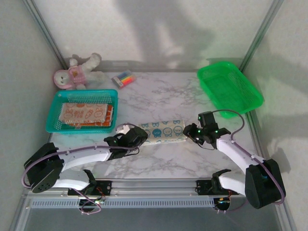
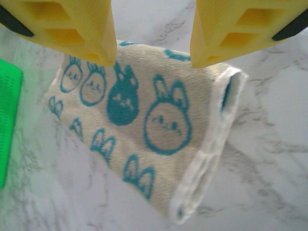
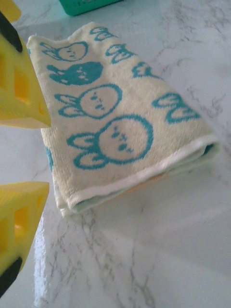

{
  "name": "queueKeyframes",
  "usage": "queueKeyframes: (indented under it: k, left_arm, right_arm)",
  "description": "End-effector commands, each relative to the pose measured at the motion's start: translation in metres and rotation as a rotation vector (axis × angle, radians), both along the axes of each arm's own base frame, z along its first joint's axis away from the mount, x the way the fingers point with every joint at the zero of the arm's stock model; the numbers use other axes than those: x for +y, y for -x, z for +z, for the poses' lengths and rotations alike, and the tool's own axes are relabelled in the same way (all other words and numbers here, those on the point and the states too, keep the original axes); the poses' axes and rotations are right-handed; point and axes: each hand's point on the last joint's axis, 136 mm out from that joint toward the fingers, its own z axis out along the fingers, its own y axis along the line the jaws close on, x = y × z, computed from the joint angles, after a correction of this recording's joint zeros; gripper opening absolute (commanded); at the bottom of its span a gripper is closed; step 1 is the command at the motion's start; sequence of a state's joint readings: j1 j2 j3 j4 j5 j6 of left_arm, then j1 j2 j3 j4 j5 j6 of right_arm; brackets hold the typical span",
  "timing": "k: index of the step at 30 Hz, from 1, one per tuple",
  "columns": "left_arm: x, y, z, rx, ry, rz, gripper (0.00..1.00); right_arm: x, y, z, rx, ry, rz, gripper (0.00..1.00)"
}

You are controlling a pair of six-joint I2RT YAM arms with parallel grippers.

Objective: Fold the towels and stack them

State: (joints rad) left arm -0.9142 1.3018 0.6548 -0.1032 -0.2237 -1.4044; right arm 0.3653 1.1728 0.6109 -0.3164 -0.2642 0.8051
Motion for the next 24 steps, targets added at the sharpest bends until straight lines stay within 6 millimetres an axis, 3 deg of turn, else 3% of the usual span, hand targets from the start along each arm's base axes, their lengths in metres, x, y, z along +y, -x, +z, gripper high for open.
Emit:
queueKeyframes:
  k: [1, 5, 12, 24]
  left_arm:
    - [0.007, -0.007, 0.009, -0.023, -0.080, -0.083, 0.48]
    - [0.011, -0.011, 0.001, -0.006, -0.116, -0.206, 0.52]
    - [0.015, -0.014, -0.022, 0.028, -0.138, -0.341, 0.59]
    - [0.011, -0.022, -0.058, 0.107, -0.206, -0.377, 0.59]
  right_arm:
    - [0.008, -0.005, 0.006, -0.007, 0.050, 0.122, 0.33]
    - [0.018, -0.015, 0.001, 0.034, 0.085, 0.233, 0.38]
    - [0.007, -0.028, -0.015, 0.064, 0.231, 0.302, 0.44]
    - [0.001, -0.036, -0.042, 0.122, 0.311, 0.333, 0.49]
